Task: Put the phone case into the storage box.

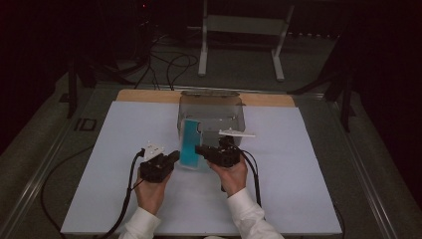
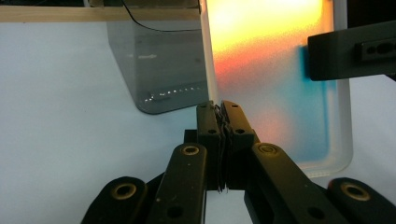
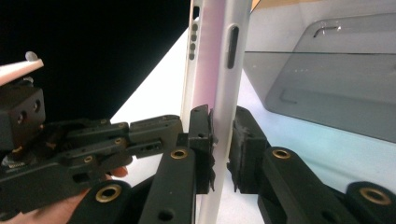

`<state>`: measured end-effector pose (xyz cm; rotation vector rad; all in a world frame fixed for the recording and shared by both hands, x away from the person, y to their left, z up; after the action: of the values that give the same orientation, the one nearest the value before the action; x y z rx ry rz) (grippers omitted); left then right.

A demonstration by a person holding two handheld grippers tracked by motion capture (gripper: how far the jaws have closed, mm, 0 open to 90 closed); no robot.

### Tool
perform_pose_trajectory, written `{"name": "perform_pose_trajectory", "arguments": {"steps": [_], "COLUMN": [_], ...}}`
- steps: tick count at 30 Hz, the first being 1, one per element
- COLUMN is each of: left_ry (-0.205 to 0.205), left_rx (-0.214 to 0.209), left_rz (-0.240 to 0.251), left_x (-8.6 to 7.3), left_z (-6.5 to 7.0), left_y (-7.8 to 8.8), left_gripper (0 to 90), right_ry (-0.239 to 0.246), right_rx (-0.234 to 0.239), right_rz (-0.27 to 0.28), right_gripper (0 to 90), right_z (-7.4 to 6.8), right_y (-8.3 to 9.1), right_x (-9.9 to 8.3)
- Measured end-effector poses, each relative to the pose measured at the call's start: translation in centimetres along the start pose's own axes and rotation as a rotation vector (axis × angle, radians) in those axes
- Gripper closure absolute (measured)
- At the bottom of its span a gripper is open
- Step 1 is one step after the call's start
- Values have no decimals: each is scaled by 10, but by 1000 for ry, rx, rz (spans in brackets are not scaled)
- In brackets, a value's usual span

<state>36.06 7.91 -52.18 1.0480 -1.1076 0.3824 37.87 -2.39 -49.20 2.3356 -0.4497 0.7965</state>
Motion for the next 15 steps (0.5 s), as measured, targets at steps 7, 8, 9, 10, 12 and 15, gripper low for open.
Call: {"name": "perform_pose_trajectory", "arguments": {"steps": [7, 8, 9, 10, 12, 15], "left_ry": [11, 9, 4, 1, -6, -22], "left_rx": [-11, -14, -13, -12, -12, -5], "left_rz": [2, 2, 1, 2, 1, 6], "left_x": [0, 0, 1, 1, 1, 2], "left_z": [1, 1, 1, 1, 1, 2], "left_y": [0, 0, 0, 0, 0, 0], "left_gripper": [880, 878, 875, 873, 865, 826], "right_ry": [-2, 0, 1, 2, 1, 5], "right_rx": [4, 3, 1, 1, 1, -1], "right_rz": [24, 25, 28, 27, 25, 25], "right_gripper": [816, 816, 817, 818, 819, 819], "right_z": [-2, -2, -2, -2, -2, -2], "right_y": [1, 1, 2, 2, 2, 3], "right_x": [2, 2, 2, 2, 2, 2]}}
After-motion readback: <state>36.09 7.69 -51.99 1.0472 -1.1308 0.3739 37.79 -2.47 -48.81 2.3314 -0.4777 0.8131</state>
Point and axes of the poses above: each handheld gripper's, and its own axes: y roughly backward along the jaws, x roughly out of its top, z roughly to its right, the point moved 10 cm from there along -y, roughly forward along the jaws, and after that the axes turned 10 degrees about -y, right-handed, at the moved point
